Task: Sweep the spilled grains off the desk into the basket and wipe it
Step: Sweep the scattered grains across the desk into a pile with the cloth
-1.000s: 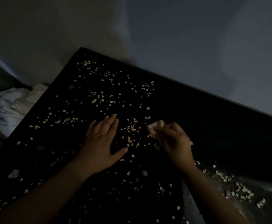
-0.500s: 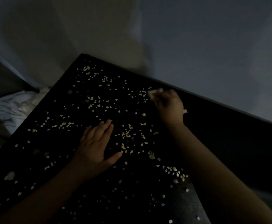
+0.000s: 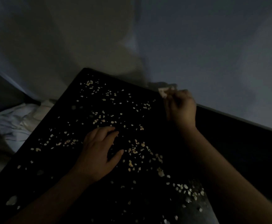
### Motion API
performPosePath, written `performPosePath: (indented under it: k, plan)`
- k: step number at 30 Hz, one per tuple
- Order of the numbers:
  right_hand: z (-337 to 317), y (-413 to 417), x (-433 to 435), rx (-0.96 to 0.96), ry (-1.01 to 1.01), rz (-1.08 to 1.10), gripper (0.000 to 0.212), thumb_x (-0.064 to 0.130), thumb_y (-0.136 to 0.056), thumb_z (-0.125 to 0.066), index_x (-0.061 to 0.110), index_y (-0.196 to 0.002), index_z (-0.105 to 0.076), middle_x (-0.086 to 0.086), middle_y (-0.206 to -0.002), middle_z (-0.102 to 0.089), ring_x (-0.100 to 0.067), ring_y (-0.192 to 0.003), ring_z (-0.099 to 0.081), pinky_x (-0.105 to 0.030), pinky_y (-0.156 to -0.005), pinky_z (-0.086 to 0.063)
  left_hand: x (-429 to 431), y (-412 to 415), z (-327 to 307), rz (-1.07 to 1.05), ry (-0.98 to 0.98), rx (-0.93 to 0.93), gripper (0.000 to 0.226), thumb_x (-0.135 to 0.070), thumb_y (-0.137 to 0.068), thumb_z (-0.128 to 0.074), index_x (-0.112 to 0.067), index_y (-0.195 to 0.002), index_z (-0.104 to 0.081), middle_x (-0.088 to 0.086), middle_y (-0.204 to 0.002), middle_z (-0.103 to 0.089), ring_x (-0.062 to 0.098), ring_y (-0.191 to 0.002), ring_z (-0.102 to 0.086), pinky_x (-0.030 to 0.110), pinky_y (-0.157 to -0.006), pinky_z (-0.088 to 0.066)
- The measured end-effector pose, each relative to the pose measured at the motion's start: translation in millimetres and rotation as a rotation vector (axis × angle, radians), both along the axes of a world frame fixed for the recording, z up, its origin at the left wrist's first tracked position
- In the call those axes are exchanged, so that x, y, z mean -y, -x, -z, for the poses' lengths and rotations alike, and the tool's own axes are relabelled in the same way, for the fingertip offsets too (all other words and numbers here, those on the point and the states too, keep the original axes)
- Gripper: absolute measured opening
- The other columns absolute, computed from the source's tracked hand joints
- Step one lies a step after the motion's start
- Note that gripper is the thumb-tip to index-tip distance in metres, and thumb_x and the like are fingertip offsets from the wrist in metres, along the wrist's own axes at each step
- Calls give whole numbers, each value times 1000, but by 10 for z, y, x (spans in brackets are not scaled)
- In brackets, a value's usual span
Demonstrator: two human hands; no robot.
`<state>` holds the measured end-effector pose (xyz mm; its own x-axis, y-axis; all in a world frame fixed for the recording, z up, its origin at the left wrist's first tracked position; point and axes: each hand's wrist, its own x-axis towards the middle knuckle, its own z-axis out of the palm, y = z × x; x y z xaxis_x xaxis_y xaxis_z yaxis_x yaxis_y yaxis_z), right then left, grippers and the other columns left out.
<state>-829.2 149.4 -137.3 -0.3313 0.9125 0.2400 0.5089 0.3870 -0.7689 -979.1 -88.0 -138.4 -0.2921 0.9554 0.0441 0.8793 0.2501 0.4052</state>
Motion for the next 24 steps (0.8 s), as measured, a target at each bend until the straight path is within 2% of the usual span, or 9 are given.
performPosePath:
  k: [2, 5, 7, 11, 14, 16, 19, 20, 24]
  plan:
    - [140, 232, -173, 84, 23, 8, 16, 19, -89, -64, 8, -97, -73, -3, -89, -55, -22, -86, -60, -17, -74, -37, -17, 110, 21, 31, 9, -4, 62, -55, -84, -45, -13, -128, -56, 0, -135, -47, 17, -125, -34, 42, -105, -35]
    - [301, 370, -28, 188, -20, -50, 17, 22, -90, -65, 12, -100, -74, -8, -92, -62, -25, -85, -61, -20, -72, -35, -4, 312, 37, 56, 32, -22, 65, -54, -84, -46, -9, -130, -55, 5, -137, -47, 21, -126, -35, 48, -106, -36]
    - [306, 271, 311, 155, -51, -172, 13, 17, -89, -67, 15, -100, -75, -2, -87, -59, -20, -78, -60, -17, -67, -35, 40, 435, 43, 58, 45, -37, 65, -54, -84, -46, -8, -129, -55, 5, -137, -46, 20, -127, -34, 51, -106, -35]
    - [179, -122, 1111, 132, 27, -412, 13, 22, -91, -63, 28, -100, -70, 6, -84, -53, -7, -73, -54, -25, -63, -46, 152, 551, 73, 70, 67, -21, 67, -58, -85, -42, -10, -130, -55, 4, -140, -45, 16, -129, -32, 50, -111, -27]
    - [-12, -190, 1252, 10, 120, -421, 19, 21, -88, -60, 35, -100, -66, 8, -86, -55, -3, -76, -58, -14, -66, -44, 202, 548, 94, 82, 62, 12, 69, -58, -84, -43, -11, -134, -51, 1, -145, -39, 15, -133, -27, 48, -113, -26]
    - [-113, -71, 1059, -24, 80, -328, 25, 19, -87, -58, 38, -101, -68, 12, -85, -53, 2, -77, -56, -6, -69, -39, 205, 548, 101, 76, 55, 42, 71, -60, -84, -43, -12, -136, -49, -1, -146, -37, 12, -135, -24, 44, -114, -24]
    - [-100, 245, 520, 7, -30, -165, 16, 14, -89, -59, 16, -94, -74, 17, -79, -48, 13, -76, -54, 0, -72, -35, 213, 561, 127, 68, 53, 50, 72, -61, -84, -43, -12, -137, -49, -1, -147, -37, 17, -136, -26, 41, -112, -26]
    - [-53, 366, 320, 16, -36, -126, 15, 13, -90, -59, 12, -92, -74, 14, -80, -51, 9, -77, -57, -3, -74, -38, 214, 566, 138, 64, 53, 53, 72, -61, -84, -44, -12, -137, -49, -2, -147, -37, 18, -136, -27, 40, -112, -27]
    - [260, 705, -51, 195, 8, -71, 17, 17, -89, -64, 7, -100, -73, -14, -93, -61, -32, -84, -63, -26, -76, -43, 226, 586, 181, 64, 48, 74, 71, -60, -83, -47, -14, -137, -48, -4, -148, -36, 17, -137, -28, 40, -112, -29]
